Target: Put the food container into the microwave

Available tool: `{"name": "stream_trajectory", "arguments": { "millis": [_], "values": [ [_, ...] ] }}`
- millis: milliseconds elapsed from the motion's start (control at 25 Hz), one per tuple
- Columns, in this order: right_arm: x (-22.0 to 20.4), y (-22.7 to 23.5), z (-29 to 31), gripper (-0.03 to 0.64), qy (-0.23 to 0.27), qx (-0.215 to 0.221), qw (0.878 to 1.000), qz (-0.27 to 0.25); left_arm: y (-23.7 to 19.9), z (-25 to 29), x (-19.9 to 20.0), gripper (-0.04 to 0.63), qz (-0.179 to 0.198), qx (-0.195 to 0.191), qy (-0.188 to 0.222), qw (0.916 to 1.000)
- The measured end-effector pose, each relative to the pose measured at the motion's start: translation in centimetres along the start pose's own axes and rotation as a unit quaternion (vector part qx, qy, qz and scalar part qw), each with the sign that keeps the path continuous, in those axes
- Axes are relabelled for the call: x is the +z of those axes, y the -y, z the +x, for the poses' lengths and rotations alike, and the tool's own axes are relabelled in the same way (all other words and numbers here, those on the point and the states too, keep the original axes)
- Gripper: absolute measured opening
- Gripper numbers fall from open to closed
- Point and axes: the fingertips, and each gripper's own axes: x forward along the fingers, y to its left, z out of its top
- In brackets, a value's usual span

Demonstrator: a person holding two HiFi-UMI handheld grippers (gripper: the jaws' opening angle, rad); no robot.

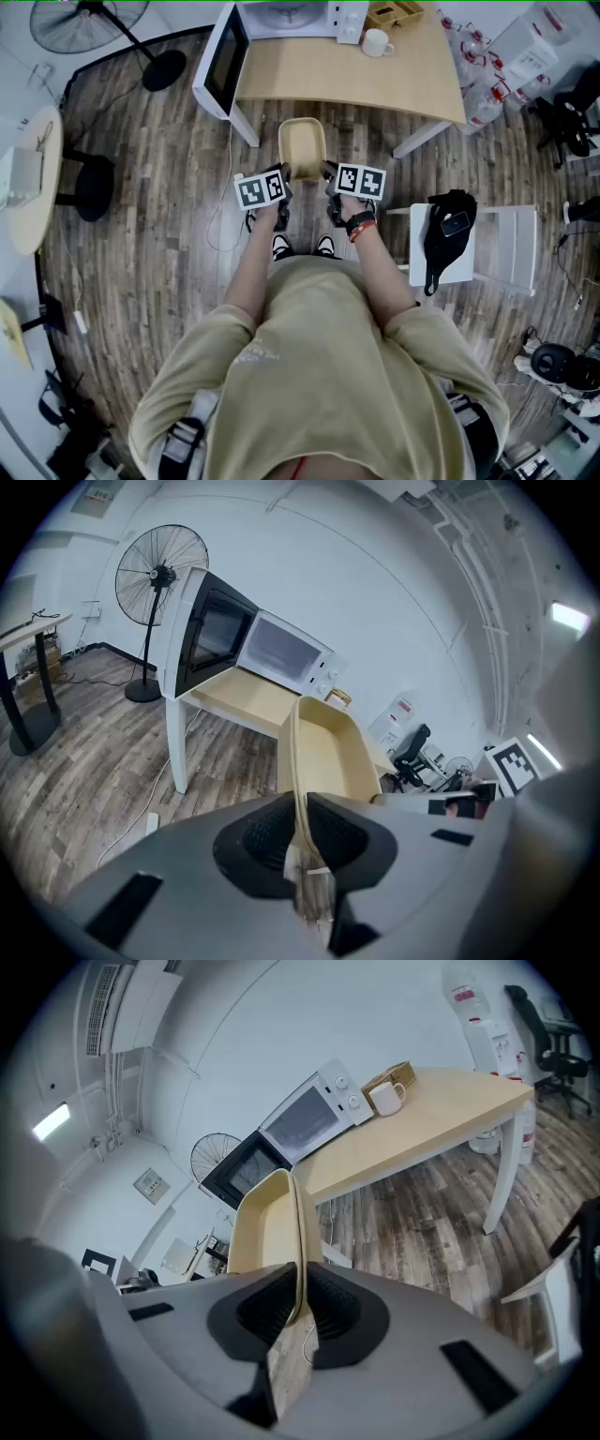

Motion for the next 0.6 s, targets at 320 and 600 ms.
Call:
{"name": "stream_trajectory", "arguments": {
  "millis": [320,600],
  "values": [
    [1.0,2.2,-1.8,0.055,0.007,0.009,1.0,-0.001,2.8,1.0,-0.4,0.056,0.0,-0.006,0.009,0.9999],
    [0.5,3.1,-1.9,0.055,-0.006,0.02,1.0,-0.017,3.2,1.4,-1.5,0.057,-0.019,0.002,0.024,0.9995]
  ]
}}
